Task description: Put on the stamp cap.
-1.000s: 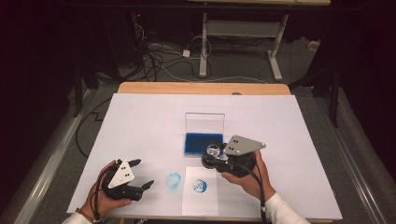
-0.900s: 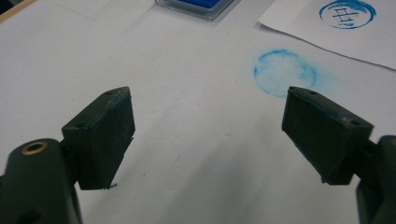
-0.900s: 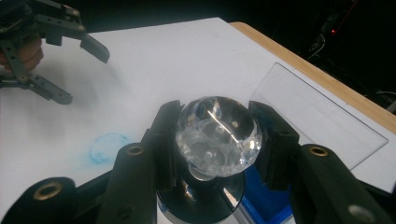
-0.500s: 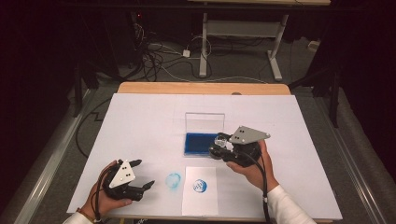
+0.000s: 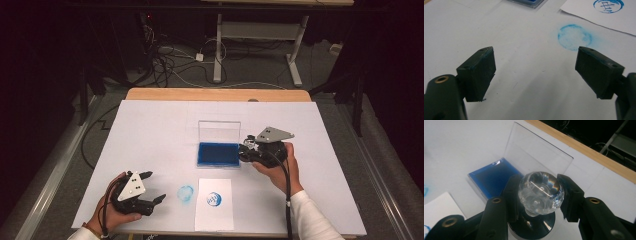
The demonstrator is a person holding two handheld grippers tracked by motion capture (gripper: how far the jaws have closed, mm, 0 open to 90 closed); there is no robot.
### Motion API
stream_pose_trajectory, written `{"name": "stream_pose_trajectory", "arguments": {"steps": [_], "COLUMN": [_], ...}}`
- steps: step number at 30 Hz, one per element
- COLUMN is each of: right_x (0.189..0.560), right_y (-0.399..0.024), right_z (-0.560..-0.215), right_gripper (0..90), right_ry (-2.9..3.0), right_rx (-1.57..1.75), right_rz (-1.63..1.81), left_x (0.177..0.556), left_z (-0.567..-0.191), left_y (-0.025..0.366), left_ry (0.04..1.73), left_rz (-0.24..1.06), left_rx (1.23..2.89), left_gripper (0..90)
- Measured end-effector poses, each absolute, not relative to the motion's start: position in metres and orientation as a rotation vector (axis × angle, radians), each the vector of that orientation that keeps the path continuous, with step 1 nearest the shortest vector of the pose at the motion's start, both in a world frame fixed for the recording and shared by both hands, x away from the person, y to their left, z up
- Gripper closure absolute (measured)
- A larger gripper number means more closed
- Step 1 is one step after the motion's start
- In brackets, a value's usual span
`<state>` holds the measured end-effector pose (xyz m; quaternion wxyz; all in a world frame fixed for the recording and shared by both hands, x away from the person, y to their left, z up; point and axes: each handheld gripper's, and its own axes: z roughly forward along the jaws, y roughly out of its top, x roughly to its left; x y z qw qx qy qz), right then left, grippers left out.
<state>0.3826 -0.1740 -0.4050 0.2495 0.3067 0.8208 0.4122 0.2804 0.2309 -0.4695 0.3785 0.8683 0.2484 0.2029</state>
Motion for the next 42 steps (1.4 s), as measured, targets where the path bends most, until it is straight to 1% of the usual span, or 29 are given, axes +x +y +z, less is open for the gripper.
{"name": "stream_pose_trajectory", "arguments": {"steps": [7, 18, 42], "right_x": [0.396, 0.409, 0.413], "right_y": [-0.179, -0.176, -0.174], "right_z": [-0.415, -0.428, -0.445], "right_gripper": [56.9, 56.8, 55.3], "right_ry": [2.234, 2.254, 2.265], "right_rx": [0.884, 0.917, 0.990], "right_rz": [1.079, 1.022, 1.030], "left_x": [0.281, 0.280, 0.281], "left_z": [-0.471, -0.472, -0.472], "left_y": [0.231, 0.228, 0.227], "left_ry": [0.635, 0.632, 0.635], "left_rz": [0.513, 0.507, 0.508], "left_rx": [2.225, 2.242, 2.242], "left_gripper": [16.1, 16.1, 16.1]}}
